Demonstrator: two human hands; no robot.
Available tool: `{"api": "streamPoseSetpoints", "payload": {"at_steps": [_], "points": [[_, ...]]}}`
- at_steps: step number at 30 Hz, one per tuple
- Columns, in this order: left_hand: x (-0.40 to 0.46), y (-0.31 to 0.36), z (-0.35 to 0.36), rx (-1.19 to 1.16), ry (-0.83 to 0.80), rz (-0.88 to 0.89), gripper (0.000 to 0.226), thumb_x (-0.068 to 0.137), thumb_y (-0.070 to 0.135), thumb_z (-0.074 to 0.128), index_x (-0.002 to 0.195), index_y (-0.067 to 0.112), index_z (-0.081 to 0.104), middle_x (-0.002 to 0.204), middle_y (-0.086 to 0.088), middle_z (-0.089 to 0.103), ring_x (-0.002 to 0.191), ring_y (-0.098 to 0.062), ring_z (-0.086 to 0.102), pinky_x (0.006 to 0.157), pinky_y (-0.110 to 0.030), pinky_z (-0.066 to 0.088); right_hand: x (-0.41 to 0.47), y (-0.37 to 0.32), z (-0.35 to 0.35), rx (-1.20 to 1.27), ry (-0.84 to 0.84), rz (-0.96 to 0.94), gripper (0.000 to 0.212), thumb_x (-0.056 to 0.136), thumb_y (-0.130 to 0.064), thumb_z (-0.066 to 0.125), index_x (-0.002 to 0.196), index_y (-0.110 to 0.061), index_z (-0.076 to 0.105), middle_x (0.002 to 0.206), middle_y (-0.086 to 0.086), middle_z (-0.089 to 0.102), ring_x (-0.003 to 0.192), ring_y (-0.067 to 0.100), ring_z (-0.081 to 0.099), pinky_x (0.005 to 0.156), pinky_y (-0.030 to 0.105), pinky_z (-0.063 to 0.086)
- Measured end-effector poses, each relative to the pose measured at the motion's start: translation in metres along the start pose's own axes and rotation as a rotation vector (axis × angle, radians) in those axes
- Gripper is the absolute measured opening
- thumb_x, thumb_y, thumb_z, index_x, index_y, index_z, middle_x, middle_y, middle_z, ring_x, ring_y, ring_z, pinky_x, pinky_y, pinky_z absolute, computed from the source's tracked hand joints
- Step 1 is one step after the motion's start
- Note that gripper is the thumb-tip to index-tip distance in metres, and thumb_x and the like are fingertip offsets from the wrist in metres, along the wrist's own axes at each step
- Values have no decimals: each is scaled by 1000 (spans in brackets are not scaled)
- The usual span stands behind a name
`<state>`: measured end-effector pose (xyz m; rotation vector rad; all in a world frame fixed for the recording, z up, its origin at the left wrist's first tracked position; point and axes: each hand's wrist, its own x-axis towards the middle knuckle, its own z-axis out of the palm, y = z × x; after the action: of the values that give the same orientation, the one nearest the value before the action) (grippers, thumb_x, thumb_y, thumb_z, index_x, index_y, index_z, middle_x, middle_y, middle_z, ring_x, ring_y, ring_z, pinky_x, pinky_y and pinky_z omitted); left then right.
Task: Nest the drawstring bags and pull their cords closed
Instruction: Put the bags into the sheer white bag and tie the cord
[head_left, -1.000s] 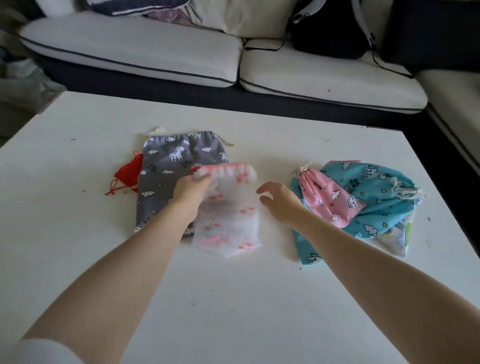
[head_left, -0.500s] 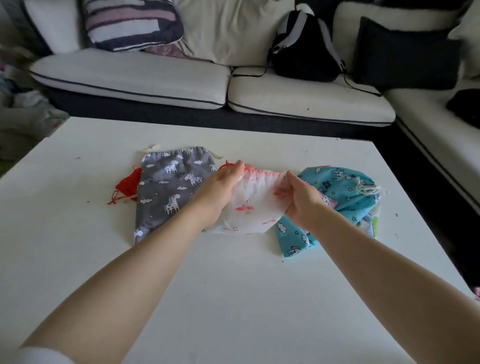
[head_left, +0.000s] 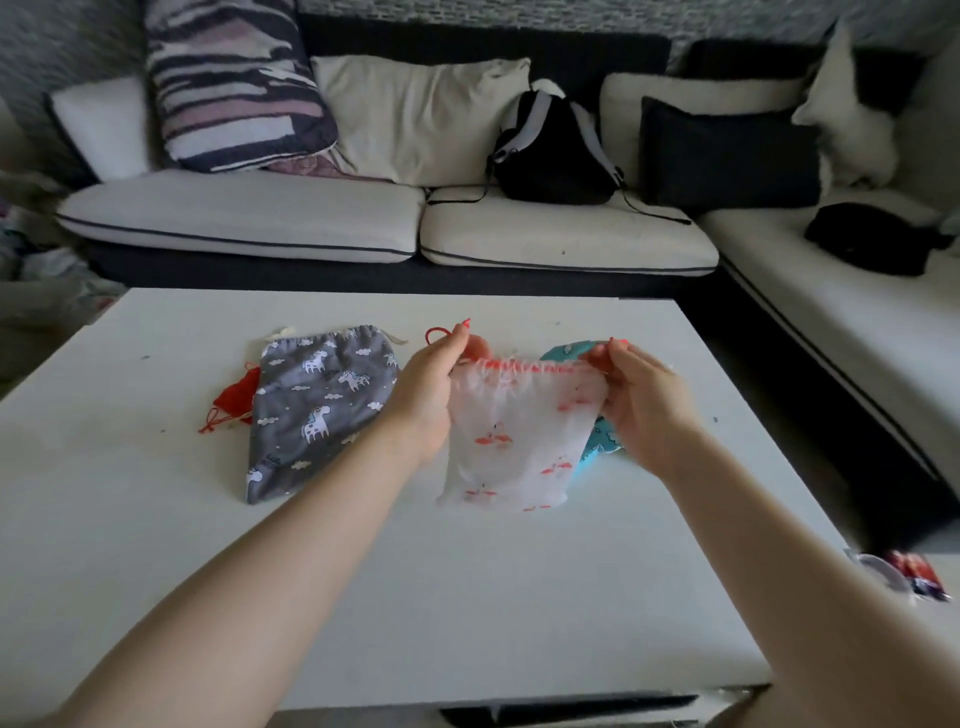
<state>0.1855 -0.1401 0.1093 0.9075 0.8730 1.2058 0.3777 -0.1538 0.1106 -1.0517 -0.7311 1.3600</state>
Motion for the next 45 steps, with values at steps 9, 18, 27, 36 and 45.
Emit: {"api": "streamPoseSetpoints", "payload": {"at_steps": [9,18,27,36,45], "points": [[-19,2,19,-435,81,-91,24,98,16,36,87,14,57,45,6,48,54,-12,58,64,-24,47,-17,-24,-25,596,103,26,29,97,-12,34,71,-12,46,42,-3,36,38,12,40,53,19,49],[-13,12,33,376,-42,10,36,101,20,32,71,11,50,38,12,27,36,-7,26,38,-16,18,-23,-38,-33,-443,128,-232,26,92,-9,46,68,-13,57,47,-8,28,44,4,26,45,17,27],[-1,-2,-3,963,323,182,40,97,22,37,59,21,49,52,2,43,53,-18,41,58,-28,33,-19,-28,-51,-870,348,-329,25,91,-8,43,74,-8,61,52,0,40,48,14,30,48,25,24],[-16,34,38,672,-71,325,29,99,18,38,87,23,63,83,10,59,72,8,55,68,-8,41,-37,-41,10,-758,-56,-334,30,92,-16,48,70,-29,64,54,-1,38,59,21,35,62,32,32],[-31,49,62,550,-260,245,30,100,23,37,123,27,55,112,12,60,106,-1,53,105,-24,34,-46,-48,58,-908,-264,-418,31,89,-11,55,62,-23,51,39,-17,47,41,3,34,48,16,27]]}}
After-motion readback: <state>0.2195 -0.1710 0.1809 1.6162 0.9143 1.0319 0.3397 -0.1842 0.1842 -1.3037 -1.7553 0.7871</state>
